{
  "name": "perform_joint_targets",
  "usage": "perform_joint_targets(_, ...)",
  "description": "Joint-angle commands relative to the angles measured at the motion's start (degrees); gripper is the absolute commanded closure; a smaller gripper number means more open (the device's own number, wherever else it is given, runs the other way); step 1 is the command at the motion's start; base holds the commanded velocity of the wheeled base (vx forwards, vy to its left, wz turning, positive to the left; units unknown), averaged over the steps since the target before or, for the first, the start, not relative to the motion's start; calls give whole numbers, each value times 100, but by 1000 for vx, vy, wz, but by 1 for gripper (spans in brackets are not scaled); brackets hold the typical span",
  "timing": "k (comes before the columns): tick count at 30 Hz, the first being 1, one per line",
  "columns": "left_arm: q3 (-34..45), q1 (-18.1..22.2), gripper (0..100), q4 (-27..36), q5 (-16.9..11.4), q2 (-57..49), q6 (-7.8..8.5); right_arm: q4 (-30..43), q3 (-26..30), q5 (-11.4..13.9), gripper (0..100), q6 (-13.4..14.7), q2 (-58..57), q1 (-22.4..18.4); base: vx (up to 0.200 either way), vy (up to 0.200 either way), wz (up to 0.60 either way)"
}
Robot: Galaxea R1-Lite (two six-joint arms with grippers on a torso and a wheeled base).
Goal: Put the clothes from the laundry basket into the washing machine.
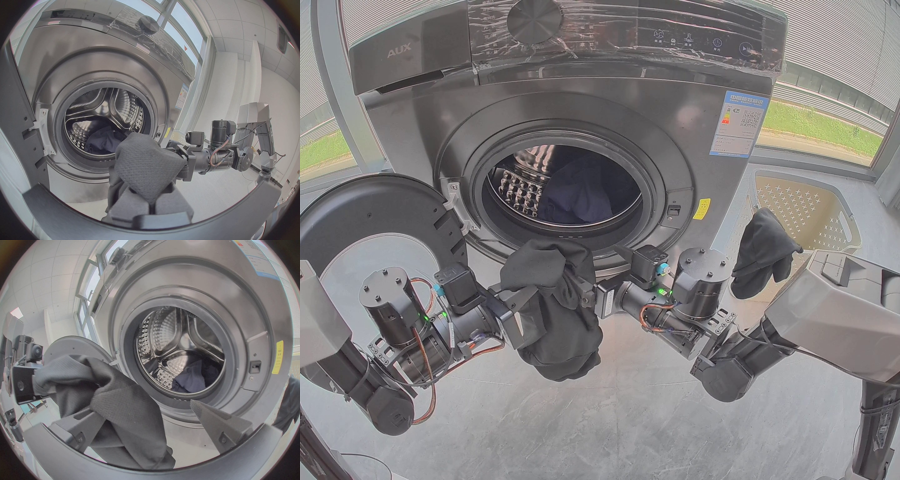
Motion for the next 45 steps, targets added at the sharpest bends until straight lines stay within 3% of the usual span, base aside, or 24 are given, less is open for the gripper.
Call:
perform_joint_targets(1, -1, 11, 100, -14, 3, 42, -19, -131, -58, 167, 0, 8, 18, 13, 0, 0, 0)
perform_joint_targets(2, -1, 11, 100, -14, 3, 42, -19, -166, -84, 194, 0, 8, 35, 13, 0, 0, 0)
perform_joint_targets(3, -1, 11, 100, -14, -5, 42, -19, -192, -102, 194, 100, 8, 44, 13, 0, 0, 0)
perform_joint_targets(23, -36, 214, 100, -14, -32, 192, -37, -254, 610, 220, 100, 8, -958, 136, 0, 0, 0)
perform_joint_targets(24, -9, 205, 0, -14, -85, 192, -19, -263, 645, 211, 100, 8, -1002, 162, 0, 0, 0)
perform_joint_targets(28, 70, 187, 0, -5, -234, 297, -54, -271, 680, 194, 100, 17, -1160, 285, 0, 0, 0)
perform_joint_targets(45, 184, 214, 0, -32, -234, 1492, 95, -245, 390, 132, 100, 17, -1397, 382, 0, 0, 0)
